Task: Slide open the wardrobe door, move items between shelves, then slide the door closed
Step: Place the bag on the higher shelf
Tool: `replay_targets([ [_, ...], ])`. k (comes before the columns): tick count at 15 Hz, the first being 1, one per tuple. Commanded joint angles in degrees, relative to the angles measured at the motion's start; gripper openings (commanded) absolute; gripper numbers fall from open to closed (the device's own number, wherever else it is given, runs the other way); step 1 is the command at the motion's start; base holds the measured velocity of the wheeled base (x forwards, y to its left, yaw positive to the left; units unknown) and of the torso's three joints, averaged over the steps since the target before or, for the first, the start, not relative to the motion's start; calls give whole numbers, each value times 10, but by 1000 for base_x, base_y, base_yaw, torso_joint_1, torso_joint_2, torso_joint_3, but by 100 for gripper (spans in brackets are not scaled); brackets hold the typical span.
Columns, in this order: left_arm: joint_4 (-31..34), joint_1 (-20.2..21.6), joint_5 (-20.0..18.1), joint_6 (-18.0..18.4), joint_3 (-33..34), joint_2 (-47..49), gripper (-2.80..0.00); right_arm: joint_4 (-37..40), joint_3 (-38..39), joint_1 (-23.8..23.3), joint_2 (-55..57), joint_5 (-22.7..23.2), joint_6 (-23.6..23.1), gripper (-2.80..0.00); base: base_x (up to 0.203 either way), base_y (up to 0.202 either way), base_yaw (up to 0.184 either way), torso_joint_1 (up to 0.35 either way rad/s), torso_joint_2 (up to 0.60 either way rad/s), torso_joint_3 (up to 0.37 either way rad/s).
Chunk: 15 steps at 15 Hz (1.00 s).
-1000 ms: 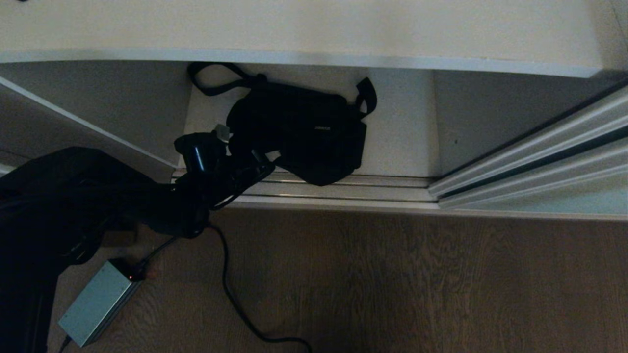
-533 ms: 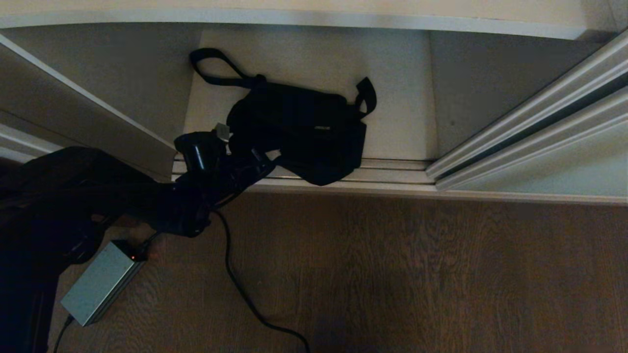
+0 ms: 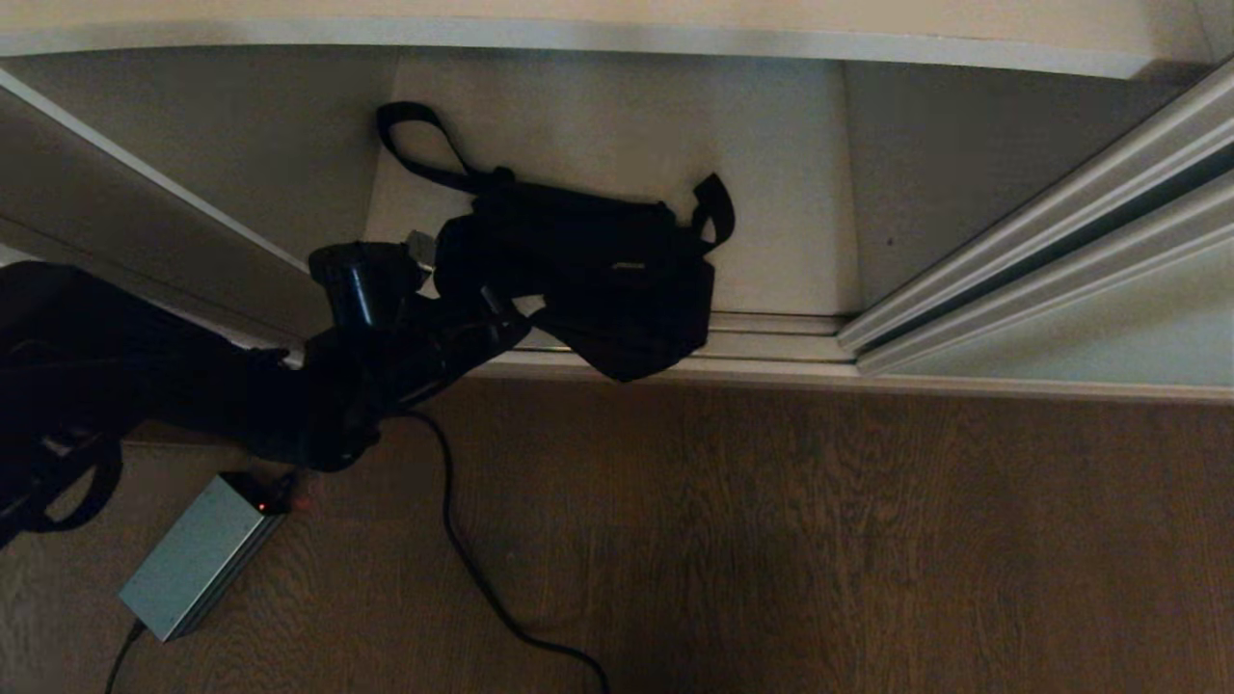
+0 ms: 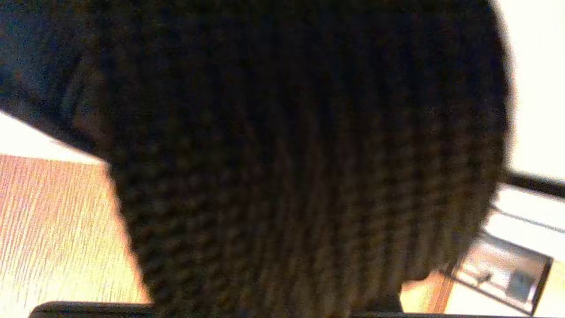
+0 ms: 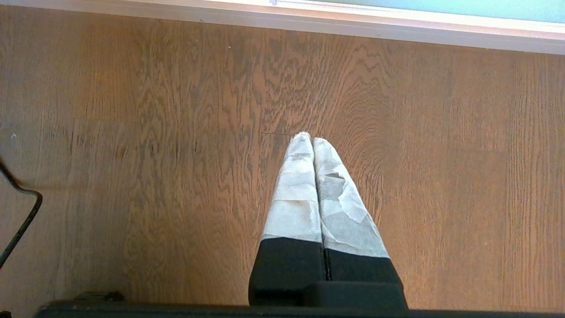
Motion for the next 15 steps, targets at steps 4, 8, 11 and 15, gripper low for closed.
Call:
replay_targets([
  [4,20,-27,7,30,118,-140,-280,0,0,1,-1,0,0,-280,0,0,0,0,0,0],
  [8,83,-56,37,33,171,-231,-280,0,1,0,-1,0,0,-280,0,0,0,0,0,0],
  [11,135,-69,59,39,181,-301,-280,0,0,0,-1,0,0,-280,0,0,0,0,0,0],
  [15,237,-77,62,54,184,-394,-280,0,0,0,-1,0,0,-280,0,0,0,0,0,0],
])
